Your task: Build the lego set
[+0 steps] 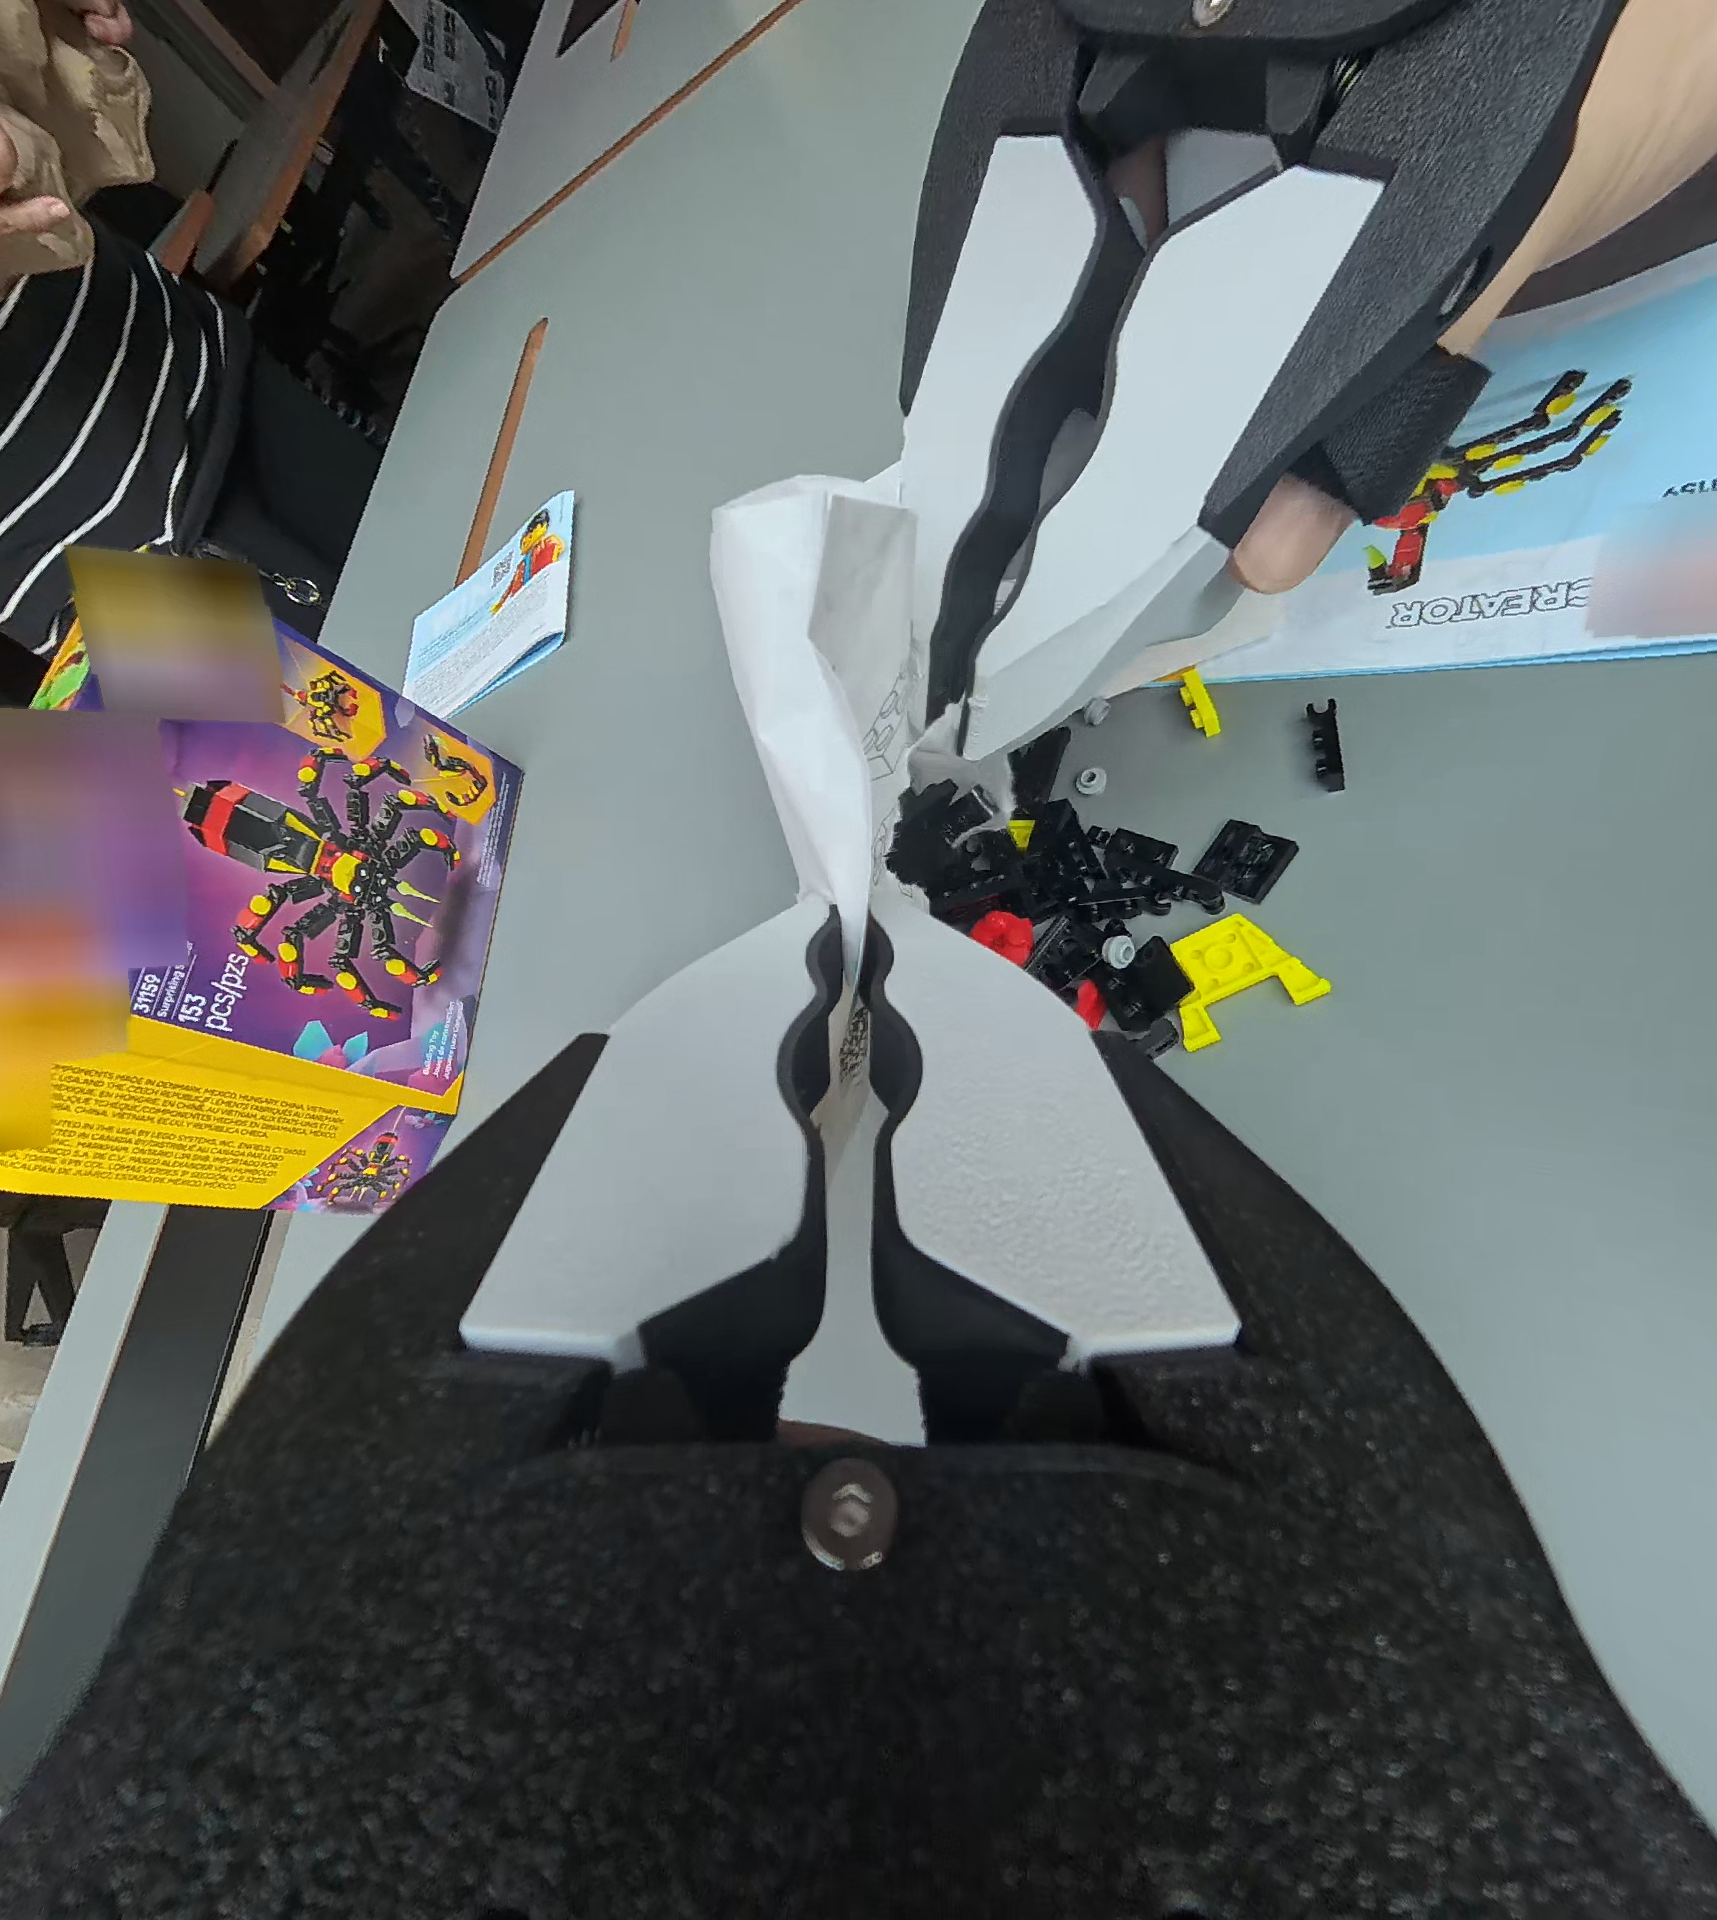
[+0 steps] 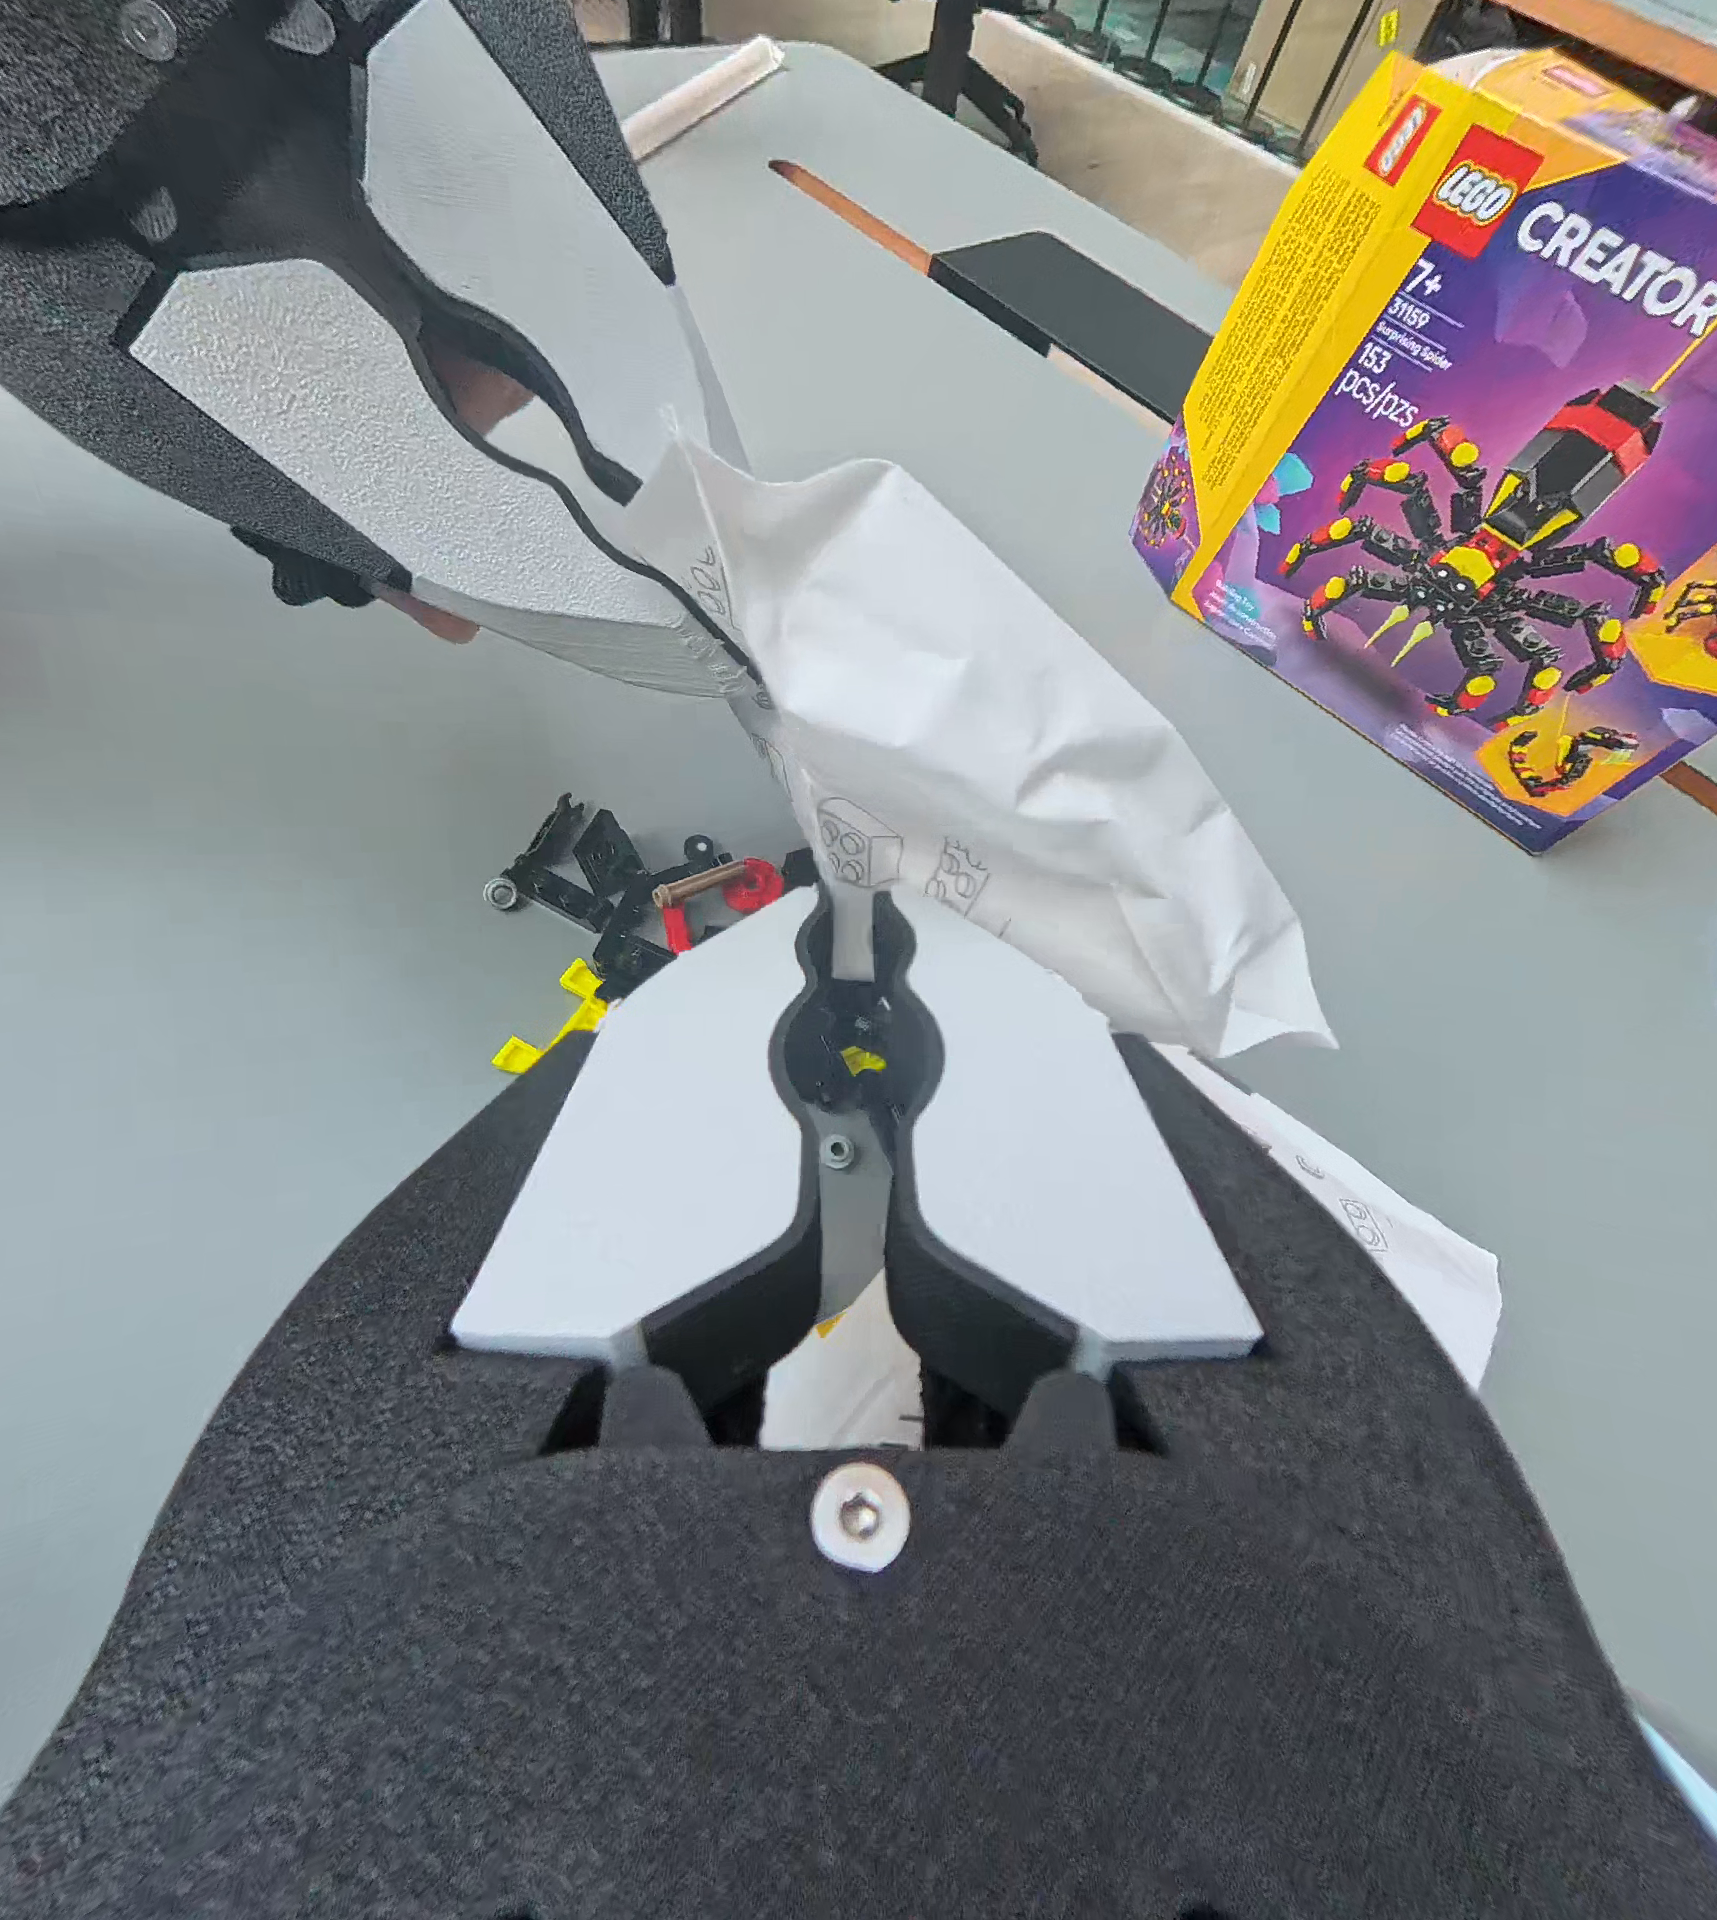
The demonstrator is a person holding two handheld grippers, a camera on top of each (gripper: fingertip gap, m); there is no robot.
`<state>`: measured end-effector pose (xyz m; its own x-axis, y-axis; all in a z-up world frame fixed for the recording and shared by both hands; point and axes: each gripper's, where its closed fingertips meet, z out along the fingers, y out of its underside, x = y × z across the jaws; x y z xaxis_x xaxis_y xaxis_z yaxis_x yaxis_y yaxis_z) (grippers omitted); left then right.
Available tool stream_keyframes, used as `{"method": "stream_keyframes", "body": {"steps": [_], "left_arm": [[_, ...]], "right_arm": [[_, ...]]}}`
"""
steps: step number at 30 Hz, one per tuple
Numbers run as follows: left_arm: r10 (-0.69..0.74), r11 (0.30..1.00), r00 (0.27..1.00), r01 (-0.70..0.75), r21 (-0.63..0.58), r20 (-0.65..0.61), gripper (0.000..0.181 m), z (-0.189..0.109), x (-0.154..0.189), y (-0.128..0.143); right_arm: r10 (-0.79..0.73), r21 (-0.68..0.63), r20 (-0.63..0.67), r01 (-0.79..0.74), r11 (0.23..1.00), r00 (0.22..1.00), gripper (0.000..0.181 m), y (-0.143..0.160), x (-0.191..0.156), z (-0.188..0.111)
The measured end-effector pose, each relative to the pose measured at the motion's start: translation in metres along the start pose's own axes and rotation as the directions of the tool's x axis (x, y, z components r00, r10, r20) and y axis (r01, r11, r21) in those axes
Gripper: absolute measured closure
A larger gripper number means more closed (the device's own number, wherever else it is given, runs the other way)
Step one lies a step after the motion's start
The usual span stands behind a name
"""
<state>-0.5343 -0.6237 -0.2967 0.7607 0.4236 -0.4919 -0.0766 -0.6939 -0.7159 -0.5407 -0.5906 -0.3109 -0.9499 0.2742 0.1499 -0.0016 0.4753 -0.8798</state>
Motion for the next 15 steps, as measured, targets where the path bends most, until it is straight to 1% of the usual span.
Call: {"method": "stream_keyframes", "body": {"steps": [3,7,9,12,14,15], "left_arm": [[-0.045,0.999,0.999,0.045,0.011,0.008,0.18,-0.001,-0.003,0.002],[-0.154,0.986,0.987,0.151,0.077,0.035,0.18,-0.008,-0.013,0.0],[-0.209,0.975,0.976,0.203,0.091,0.063,0.18,-0.008,-0.019,0.0],[-0.239,0.966,0.966,0.227,0.123,0.098,0.18,-0.007,-0.016,-0.006],[-0.232,0.965,0.968,0.218,0.146,0.093,0.181,-0.007,-0.006,-0.013],[-0.219,0.968,0.971,0.204,0.147,0.094,0.181,-0.007,-0.002,-0.015]], "right_arm": [[0.064,0.016,-0.009,-0.063,0.998,0.998,0.157,0.002,0.005,-0.007],[0.176,0.015,-0.052,-0.176,0.984,0.983,0.148,0.016,0.017,-0.013],[0.209,0.008,-0.049,-0.208,0.978,0.977,0.141,0.015,0.011,-0.01],[0.177,-0.008,-0.138,-0.179,0.984,0.975,0.139,0.013,0.007,-0.002],[0.201,0.011,-0.181,-0.202,0.979,0.963,0.137,0.01,0.013,0.005],[0.202,0.013,-0.191,-0.204,0.979,0.96,0.147,0.009,0.016,0.007]]}}
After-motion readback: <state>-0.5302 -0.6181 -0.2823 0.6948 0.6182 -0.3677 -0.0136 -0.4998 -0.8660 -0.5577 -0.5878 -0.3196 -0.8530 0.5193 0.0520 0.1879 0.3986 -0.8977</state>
